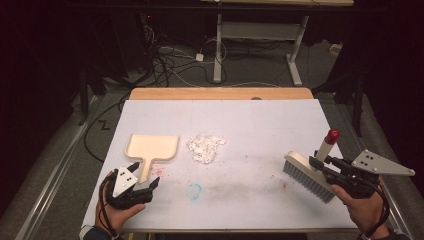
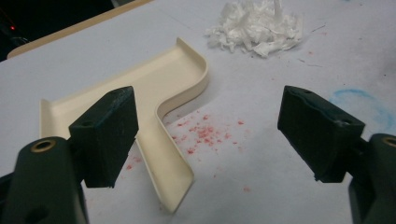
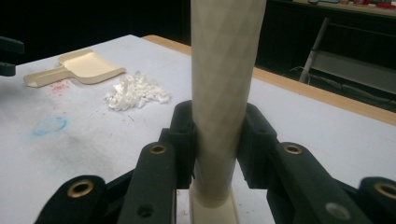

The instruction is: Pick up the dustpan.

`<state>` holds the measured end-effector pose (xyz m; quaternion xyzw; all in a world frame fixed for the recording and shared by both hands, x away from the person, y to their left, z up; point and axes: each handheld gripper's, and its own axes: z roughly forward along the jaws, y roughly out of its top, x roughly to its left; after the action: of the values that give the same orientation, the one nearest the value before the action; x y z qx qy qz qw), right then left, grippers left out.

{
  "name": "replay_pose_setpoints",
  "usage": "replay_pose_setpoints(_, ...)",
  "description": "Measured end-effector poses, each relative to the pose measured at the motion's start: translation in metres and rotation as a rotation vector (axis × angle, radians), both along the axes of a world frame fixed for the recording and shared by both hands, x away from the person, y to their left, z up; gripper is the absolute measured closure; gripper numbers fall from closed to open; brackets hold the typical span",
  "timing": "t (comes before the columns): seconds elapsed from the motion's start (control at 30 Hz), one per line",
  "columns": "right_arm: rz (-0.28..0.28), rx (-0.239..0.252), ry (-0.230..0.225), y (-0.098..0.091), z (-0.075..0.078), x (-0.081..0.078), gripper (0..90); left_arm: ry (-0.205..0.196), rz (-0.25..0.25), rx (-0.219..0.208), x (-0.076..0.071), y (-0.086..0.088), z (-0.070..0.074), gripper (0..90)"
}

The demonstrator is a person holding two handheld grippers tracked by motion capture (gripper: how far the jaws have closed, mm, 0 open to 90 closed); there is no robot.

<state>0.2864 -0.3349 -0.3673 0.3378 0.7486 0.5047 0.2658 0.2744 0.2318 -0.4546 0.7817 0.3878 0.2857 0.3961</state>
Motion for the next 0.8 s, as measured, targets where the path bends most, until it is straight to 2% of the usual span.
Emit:
replay_pose_setpoints(0.17, -0.007, -0.006, -0.002, -0.001, 0.000, 0.000, 71.2, 0.013, 0.009, 0.000, 0.001, -0.001, -0.002, 19.4)
replay_pose_setpoints(0.23, -0.008, -0.007, -0.009, -0.001, 0.000, 0.000, 71.2, 0.024, 0.032, 0.018, 0.001, -0.002, -0.001, 19.4)
replay_pose_setpoints(0.27, -0.003, -0.009, -0.002, 0.000, 0.000, 0.000, 71.2, 0.031, 0.059, 0.029, 0.000, -0.003, 0.000, 19.4)
replay_pose_setpoints(0.37, 0.022, -0.010, 0.015, 0.003, -0.001, 0.002, 71.1, 0.059, 0.076, 0.021, -0.004, -0.003, 0.002, 19.3)
replay_pose_setpoints(0.4, 0.020, -0.013, 0.013, 0.004, 0.000, 0.002, 71.1, 0.077, 0.104, 0.038, -0.004, -0.003, 0.001, 19.4)
replay_pose_setpoints(0.43, 0.023, -0.015, 0.014, 0.005, 0.000, 0.002, 71.2, 0.128, 0.138, 0.041, -0.003, 0.000, -0.003, 19.3)
replay_pose_setpoints(0.47, 0.023, -0.015, 0.014, 0.005, 0.000, 0.002, 71.2, 0.128, 0.138, 0.041, -0.003, 0.000, -0.003, 19.4)
replay_pose_setpoints(0.5, 0.025, -0.017, 0.015, 0.006, 0.000, 0.002, 71.2, 0.163, 0.153, 0.035, -0.002, 0.002, -0.005, 19.4)
replay_pose_setpoints(0.6, 0.028, -0.026, 0.019, 0.008, -0.001, 0.004, 71.2, 0.280, 0.211, 0.024, 0.007, 0.007, -0.012, 19.4)
replay_pose_setpoints(0.63, 0.029, -0.025, 0.021, 0.009, -0.002, 0.004, 71.2, 0.314, 0.232, 0.008, 0.011, 0.007, -0.014, 19.4)
replay_pose_setpoints(0.67, 0.033, -0.029, 0.028, 0.010, -0.003, 0.005, 71.1, 0.383, 0.268, -0.025, 0.018, 0.007, -0.017, 19.4)
replay_pose_setpoints(0.7, 0.033, -0.029, 0.028, 0.010, -0.003, 0.005, 71.1, 0.383, 0.268, -0.025, 0.018, 0.007, -0.017, 19.5)
replay_pose_setpoints(0.8, 0.030, -0.032, 0.041, 0.012, -0.004, 0.009, 71.1, 0.401, 0.293, -0.053, 0.032, 0.005, -0.018, 21.3)
